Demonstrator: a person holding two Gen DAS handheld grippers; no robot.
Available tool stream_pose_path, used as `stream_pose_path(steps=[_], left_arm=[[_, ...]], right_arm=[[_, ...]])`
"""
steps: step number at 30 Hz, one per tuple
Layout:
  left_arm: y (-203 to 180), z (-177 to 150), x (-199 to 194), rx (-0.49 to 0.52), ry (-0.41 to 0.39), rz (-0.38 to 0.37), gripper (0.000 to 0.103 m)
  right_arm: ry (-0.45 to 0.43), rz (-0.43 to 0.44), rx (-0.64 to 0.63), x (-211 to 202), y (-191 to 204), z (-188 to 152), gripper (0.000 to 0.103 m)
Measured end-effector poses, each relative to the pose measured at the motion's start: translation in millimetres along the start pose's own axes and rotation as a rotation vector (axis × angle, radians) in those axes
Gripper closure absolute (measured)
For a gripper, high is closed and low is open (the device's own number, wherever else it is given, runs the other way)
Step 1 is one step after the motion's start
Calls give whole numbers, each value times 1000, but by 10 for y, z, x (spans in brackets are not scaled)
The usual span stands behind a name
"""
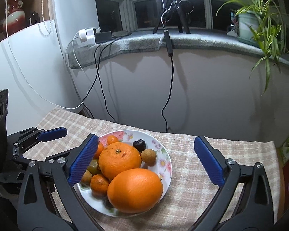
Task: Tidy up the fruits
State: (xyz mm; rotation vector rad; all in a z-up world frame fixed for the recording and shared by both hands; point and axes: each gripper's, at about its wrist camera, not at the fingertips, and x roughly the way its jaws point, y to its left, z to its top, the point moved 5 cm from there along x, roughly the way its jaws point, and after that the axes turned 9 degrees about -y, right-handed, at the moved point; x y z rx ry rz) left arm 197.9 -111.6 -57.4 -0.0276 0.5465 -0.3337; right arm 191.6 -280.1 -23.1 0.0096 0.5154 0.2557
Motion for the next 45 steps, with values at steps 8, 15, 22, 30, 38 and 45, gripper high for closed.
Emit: stream_pose_path(steps=[8, 15, 22, 30, 38, 45], left_arm=[[26, -55, -223, -20, -18, 33, 32], [4, -73, -403, -14, -39, 61, 23], [-44, -99, -544, -8, -46, 80, 23], [-87, -137, -727, -5, -58, 100, 22], [-161, -165, -881, 5, -72, 105, 22], [-212, -177, -977, 10, -83, 108, 22]], right_arm=[[-37, -70, -2, -222, 28, -2, 0], [-75, -133, -41, -420, 79, -11, 0], [-112, -149, -74, -609, 190, 22, 0], [-123, -144, -58, -774, 229, -14, 0], [-136, -137, -56, -917, 281, -29, 0], [-146, -136, -61, -1037, 318, -45, 0]])
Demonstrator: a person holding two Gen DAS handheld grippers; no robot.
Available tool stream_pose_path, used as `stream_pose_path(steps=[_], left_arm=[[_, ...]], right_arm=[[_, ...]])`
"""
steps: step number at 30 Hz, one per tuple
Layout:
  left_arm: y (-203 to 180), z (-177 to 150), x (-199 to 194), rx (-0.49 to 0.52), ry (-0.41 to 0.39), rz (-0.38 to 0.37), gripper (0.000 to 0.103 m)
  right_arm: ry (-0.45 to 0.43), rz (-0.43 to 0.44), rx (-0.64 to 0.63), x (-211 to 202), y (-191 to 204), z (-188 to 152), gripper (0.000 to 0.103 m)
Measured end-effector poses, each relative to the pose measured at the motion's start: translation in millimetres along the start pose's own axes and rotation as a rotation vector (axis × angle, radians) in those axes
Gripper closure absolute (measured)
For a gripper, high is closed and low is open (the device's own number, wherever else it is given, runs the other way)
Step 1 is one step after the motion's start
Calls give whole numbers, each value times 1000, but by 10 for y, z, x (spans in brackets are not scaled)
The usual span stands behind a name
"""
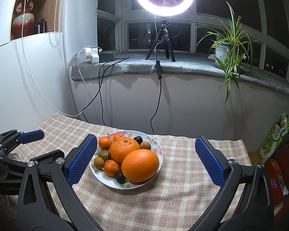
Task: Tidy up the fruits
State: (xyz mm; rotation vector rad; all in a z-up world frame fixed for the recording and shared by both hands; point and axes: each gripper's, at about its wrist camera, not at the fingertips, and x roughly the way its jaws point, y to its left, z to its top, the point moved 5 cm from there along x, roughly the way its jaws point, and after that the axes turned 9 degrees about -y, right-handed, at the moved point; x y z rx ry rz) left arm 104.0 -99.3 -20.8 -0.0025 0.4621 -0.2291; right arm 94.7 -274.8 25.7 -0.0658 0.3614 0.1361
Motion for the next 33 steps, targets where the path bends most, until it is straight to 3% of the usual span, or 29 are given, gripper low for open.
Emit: stream_pose_path(steps=[33], left_arm=[[-52, -1, -174, 6, -23, 4, 22]], right_arm=[[-12, 9, -5, -168, 20, 10, 0]])
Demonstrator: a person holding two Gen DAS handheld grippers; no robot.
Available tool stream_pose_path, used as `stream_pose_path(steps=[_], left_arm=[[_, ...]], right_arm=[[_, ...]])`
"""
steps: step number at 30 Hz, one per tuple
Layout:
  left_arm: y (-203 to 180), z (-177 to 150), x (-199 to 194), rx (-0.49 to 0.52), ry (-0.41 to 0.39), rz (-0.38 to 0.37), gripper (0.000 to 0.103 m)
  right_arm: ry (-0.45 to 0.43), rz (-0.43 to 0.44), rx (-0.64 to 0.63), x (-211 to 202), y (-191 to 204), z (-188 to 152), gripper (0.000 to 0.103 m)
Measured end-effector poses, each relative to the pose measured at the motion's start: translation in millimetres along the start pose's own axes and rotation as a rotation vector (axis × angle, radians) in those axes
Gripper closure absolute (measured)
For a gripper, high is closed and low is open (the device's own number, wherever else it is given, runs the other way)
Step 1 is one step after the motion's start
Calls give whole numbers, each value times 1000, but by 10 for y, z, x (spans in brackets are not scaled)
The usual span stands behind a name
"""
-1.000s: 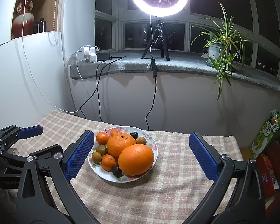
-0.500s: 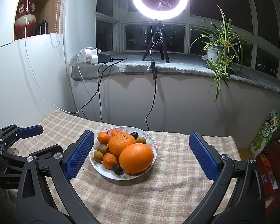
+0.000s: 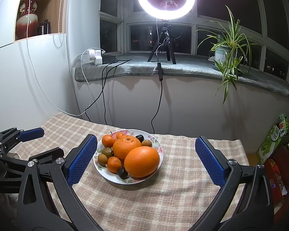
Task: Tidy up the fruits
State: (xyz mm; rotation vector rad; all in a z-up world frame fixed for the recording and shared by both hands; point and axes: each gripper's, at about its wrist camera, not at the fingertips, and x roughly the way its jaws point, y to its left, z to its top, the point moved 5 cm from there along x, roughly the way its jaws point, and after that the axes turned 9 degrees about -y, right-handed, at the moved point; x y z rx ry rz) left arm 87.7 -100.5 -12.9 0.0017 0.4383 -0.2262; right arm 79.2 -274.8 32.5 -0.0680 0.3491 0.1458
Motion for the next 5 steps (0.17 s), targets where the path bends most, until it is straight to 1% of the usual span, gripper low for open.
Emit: stream_pose_path(steps=[5], left_arm=[[14, -9, 4, -1, 2, 0, 22]], right_arm=[[9, 5, -2, 21, -7, -21, 0]])
